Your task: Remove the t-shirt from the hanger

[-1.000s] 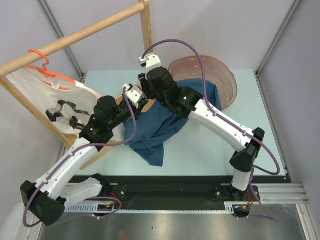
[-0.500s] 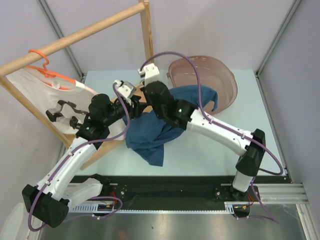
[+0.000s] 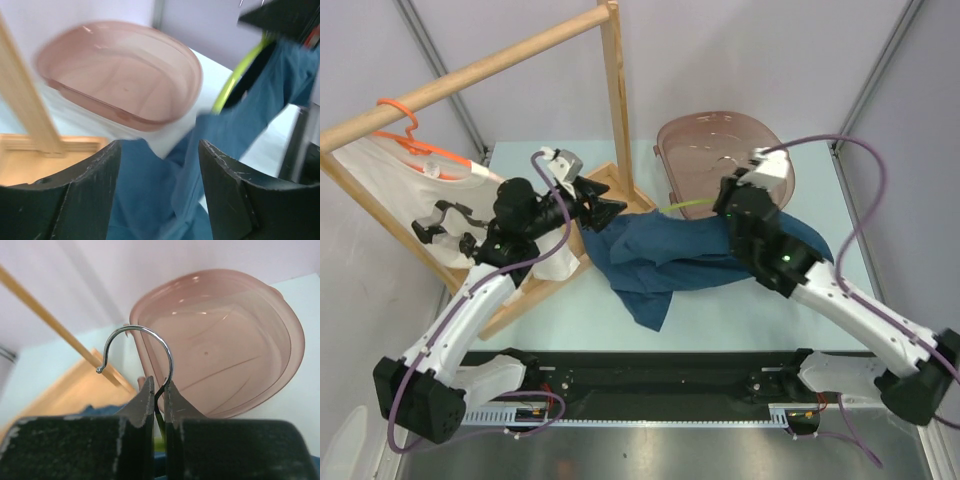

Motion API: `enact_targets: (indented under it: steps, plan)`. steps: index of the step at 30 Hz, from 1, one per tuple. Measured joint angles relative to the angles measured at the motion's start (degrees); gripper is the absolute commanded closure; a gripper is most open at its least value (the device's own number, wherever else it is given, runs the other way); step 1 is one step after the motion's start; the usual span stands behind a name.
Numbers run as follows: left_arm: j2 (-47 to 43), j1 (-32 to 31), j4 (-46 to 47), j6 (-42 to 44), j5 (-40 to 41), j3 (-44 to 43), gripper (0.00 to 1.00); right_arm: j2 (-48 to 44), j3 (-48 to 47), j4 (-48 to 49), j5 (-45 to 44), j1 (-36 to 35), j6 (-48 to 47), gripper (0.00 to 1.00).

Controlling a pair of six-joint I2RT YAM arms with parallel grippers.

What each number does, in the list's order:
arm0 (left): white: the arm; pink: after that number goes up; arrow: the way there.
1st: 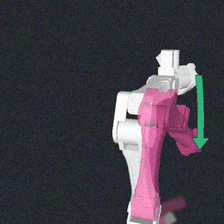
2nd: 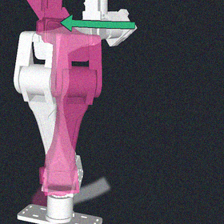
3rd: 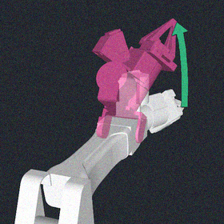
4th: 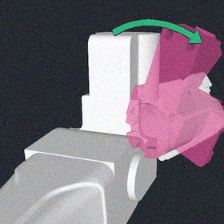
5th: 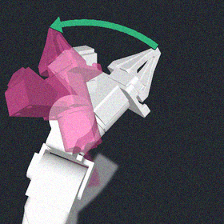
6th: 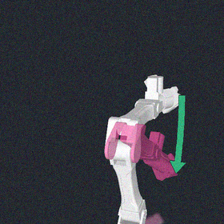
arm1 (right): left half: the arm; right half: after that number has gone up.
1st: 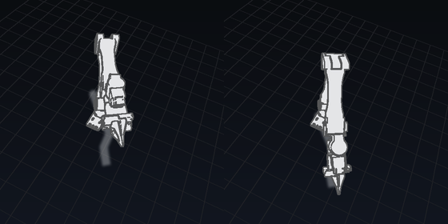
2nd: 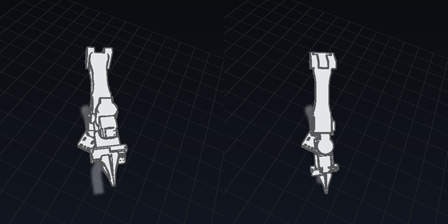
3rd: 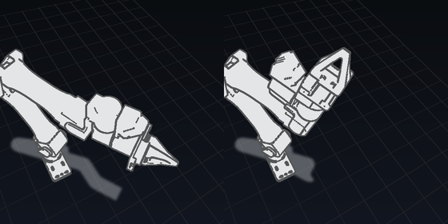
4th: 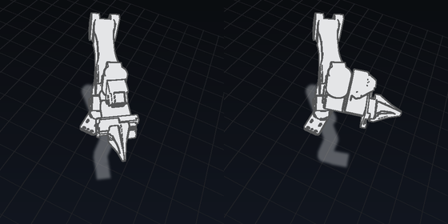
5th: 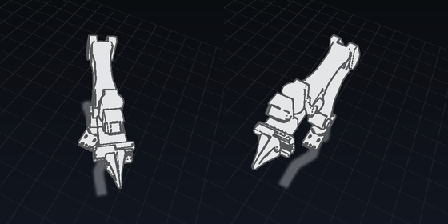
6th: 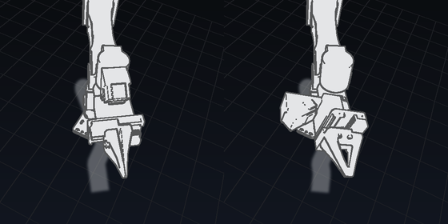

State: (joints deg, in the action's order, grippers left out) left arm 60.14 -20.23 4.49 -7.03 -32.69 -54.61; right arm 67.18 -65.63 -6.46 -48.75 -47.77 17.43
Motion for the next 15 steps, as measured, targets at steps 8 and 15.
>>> enact_targets:
  steps: [8,15]
  plan:
    - [4.76,-5.38,-1.99,-1.01,-6.8,-0.59,0.31,-12.33,2.45,-7.02,5.81,9.46,11.1,1.0]
    - [4.76,-7.32,-1.36,-1.07,-11.37,-0.59,0.29,-18.14,3.74,-11.72,10.19,14.58,14.86,1.0]
